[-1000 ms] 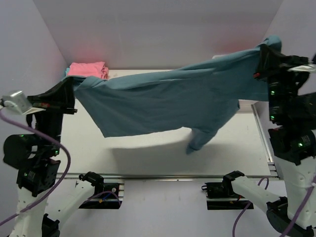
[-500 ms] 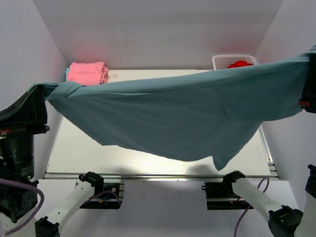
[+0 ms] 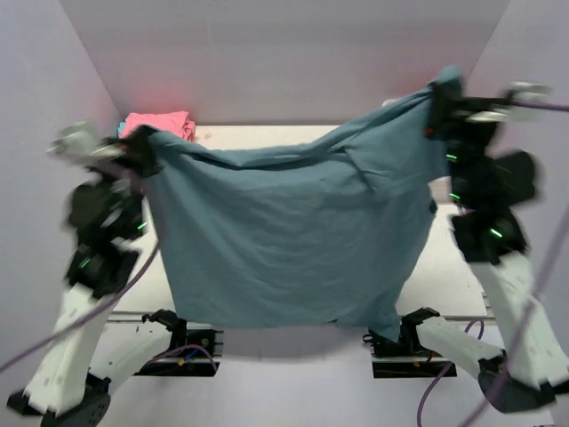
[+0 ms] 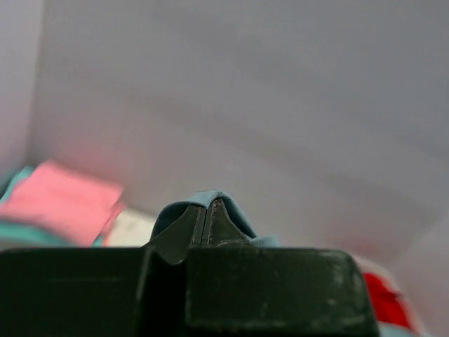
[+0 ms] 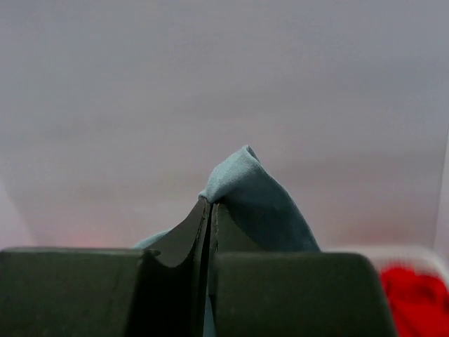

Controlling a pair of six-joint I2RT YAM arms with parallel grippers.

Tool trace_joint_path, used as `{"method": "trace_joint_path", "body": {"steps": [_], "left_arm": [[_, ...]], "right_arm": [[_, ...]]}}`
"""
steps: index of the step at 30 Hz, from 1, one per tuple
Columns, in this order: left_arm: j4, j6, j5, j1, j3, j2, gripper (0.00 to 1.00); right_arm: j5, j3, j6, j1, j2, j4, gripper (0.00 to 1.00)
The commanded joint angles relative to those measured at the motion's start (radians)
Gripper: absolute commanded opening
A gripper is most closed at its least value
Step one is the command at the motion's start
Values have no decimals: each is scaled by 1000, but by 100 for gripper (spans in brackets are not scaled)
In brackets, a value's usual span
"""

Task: Fold and stack the t-shirts
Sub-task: Flatten out the tshirt

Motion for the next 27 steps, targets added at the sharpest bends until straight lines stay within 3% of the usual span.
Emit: {"method": "trace_joint_path", "body": {"steps": [1,4,6,7,8,9,10,11,12,13,14,16,20,27], "left_arm": [[-17,-52,-308,6,-130,172,0],[-64,-119,-419,6,-168,403,0],[-95,-158,-450,17,-168,604,0],[-142,-205,-459,29,-130,673,2],[-174,-231,-459,40,-105,742,11],[-214,-263,-470,63,-73,810,27],[-295,-303,-470,76,8,940,77],[-343,-322,-470,89,56,1000,96],[-404,-345,-455,112,111,1057,100],[-458,-359,-435,121,218,1106,100],[-548,-369,-435,130,266,1148,100],[-610,-382,-401,141,360,1228,100],[-603,-357,-306,152,337,1188,100],[-332,-192,60,152,-15,893,100]], "right_arm": [[187,-169,24,-5,120,146,0],[341,-254,75,-12,292,173,0],[334,-256,116,-15,469,154,0],[308,-245,120,-21,566,140,0],[288,-231,126,-25,617,124,0],[270,-139,117,-25,710,108,4],[247,-94,118,-31,816,9,18],[244,2,115,-32,865,-32,29],[238,54,103,-34,948,-126,37],[247,183,101,-32,1017,-205,56],[250,212,86,-35,1039,-253,70],[247,270,71,-35,1084,-291,90],[230,229,83,-37,1035,-327,90],[124,-16,170,-38,755,-365,90]]}}
